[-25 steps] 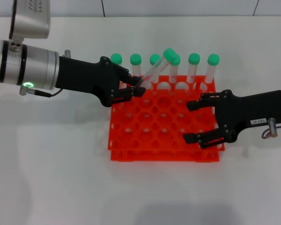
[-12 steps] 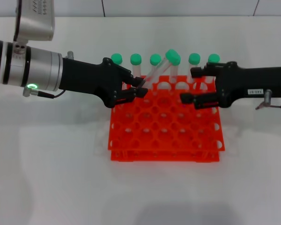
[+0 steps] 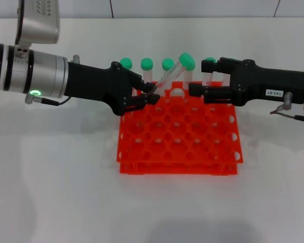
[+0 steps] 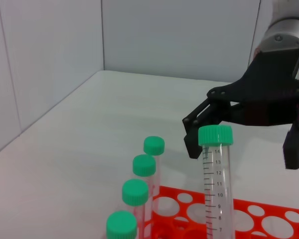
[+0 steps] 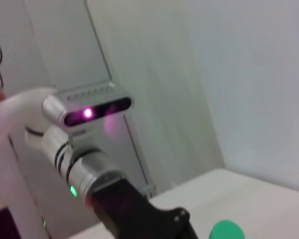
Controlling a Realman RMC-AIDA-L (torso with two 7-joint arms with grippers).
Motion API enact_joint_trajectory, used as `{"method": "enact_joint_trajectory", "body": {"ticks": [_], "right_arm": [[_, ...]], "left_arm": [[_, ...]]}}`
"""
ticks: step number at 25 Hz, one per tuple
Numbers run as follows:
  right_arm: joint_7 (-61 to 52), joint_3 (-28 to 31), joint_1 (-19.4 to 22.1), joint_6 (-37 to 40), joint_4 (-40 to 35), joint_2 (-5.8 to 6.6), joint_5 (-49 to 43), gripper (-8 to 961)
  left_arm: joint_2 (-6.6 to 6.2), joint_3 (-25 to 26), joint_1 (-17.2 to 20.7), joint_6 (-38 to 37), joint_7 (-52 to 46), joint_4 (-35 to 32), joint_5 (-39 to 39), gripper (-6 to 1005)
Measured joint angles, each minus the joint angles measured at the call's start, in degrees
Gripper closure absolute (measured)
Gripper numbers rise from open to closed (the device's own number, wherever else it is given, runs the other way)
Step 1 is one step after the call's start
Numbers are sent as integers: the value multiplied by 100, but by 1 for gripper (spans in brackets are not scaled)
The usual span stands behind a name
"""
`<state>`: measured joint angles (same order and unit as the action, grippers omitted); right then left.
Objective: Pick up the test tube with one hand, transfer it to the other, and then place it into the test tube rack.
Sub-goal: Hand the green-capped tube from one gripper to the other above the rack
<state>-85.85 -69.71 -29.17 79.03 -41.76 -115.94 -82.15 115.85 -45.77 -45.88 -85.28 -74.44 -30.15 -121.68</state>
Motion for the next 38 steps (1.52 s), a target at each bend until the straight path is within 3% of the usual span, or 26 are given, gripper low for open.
{"method": "enact_joint_trajectory", "body": {"ticks": [5, 11, 20, 32, 38], "right_arm": [[598, -179, -49, -125, 689, -28, 822, 85], [1330, -903, -97, -200, 1339, -28, 2218, 85], [1785, -1557, -40, -256, 1491, -24, 3215, 84], [2924, -3327, -25, -777, 1607, -25, 5407, 113], [3112, -3548, -27, -810, 1602, -25, 5713, 130]], "left_arm": [[7, 6, 0, 5, 0, -35, 0, 754], [13, 12, 0, 5, 4, -38, 0, 751], [17, 21, 0, 4, 8, -44, -2, 746], [25, 19, 0, 6, 57, -52, 126, 740], [25, 7, 0, 35, 49, -52, 149, 737]]}}
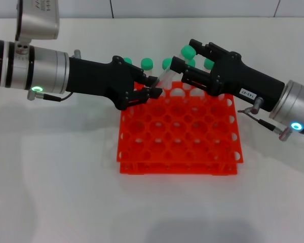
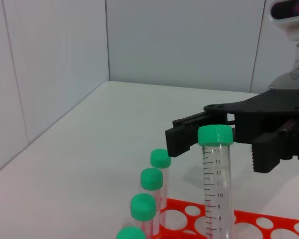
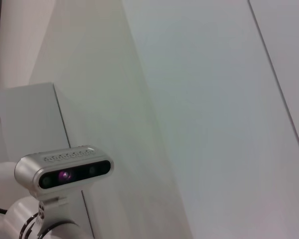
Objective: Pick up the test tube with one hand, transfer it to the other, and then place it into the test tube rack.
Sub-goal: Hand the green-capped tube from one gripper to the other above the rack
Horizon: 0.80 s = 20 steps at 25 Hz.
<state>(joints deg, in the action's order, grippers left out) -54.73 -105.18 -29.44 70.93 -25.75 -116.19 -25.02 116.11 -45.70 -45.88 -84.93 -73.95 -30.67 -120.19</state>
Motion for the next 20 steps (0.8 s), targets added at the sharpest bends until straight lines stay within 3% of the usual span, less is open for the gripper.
{"method": "enact_joint_trajectory", "body": {"ticks": [8, 20], "right_arm": [[2, -6, 0, 36, -37, 0, 31, 208], [8, -27, -6, 18, -58, 0, 110, 221]], "left_arm": [[0, 0, 0, 65, 7, 40, -27, 732], [3, -9, 0, 64, 13, 44, -39, 726]]}}
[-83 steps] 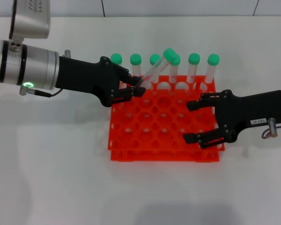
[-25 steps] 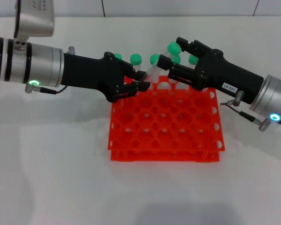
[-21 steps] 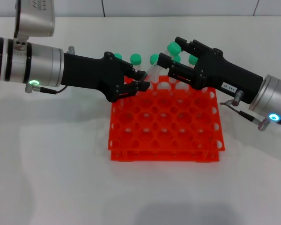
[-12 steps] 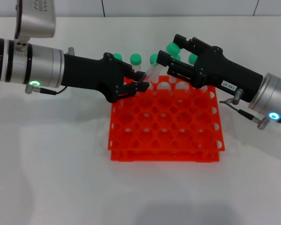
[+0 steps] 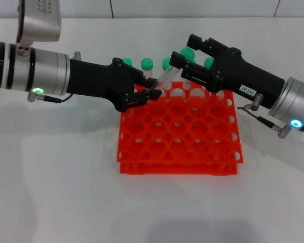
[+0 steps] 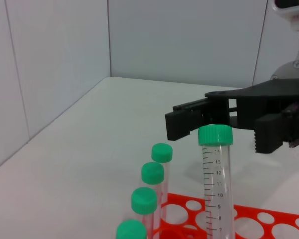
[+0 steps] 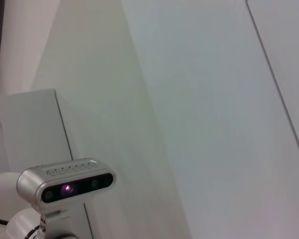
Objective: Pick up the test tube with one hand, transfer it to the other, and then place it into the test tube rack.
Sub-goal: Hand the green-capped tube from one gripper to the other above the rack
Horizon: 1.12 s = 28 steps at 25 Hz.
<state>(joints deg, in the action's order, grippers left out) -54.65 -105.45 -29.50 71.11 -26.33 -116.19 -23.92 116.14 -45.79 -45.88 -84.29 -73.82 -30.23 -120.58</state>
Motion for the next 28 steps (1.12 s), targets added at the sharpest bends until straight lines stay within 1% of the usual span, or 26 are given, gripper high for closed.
{"method": "enact_joint_trajectory", "body": {"ticks": [9, 18, 23, 28], "right_arm": [[0, -96, -45, -17, 22, 0, -2, 352], [3, -118, -47, 3, 39, 0, 11, 546], [5, -120, -41, 10, 45, 0, 9, 695], [8, -125, -38, 23, 49, 1, 17, 691]], "left_arm": [[36, 0, 0, -4, 15, -6, -1, 721], [48, 1, 15, -21, 66, -8, -5, 716], [57, 0, 49, -35, 3, -19, 20, 714], [64, 0, 13, -18, -492, -59, 28, 711]]}}
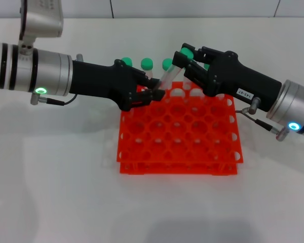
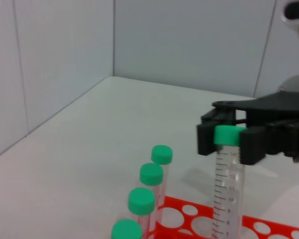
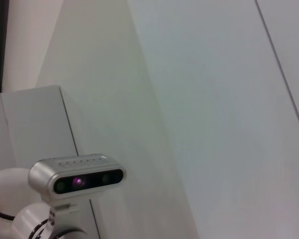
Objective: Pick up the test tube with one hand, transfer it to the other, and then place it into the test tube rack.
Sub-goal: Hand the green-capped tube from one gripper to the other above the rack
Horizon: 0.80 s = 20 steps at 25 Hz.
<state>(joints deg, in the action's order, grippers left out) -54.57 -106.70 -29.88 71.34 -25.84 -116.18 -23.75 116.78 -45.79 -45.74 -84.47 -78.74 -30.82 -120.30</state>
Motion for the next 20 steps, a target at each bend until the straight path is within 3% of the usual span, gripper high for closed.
{"method": "enact_joint_trajectory", "body": {"ticks": [6, 11, 14, 20], "right_arm": [[-6, -6, 7, 3, 1, 0, -10, 686], [-9, -9, 26, 4, 1, 0, -30, 682], [-11, -9, 34, 4, 1, -1, -42, 680], [-31, -9, 12, 9, -6, 18, -61, 675]], "left_arm": [[64, -5, 17, -5, -581, -312, -7, 708], [74, -349, 56, -53, -1194, -699, -34, 502], [74, -596, 94, -83, -1549, -967, -36, 438], [77, -1128, 687, -703, -2999, -2898, -58, 311]]}}
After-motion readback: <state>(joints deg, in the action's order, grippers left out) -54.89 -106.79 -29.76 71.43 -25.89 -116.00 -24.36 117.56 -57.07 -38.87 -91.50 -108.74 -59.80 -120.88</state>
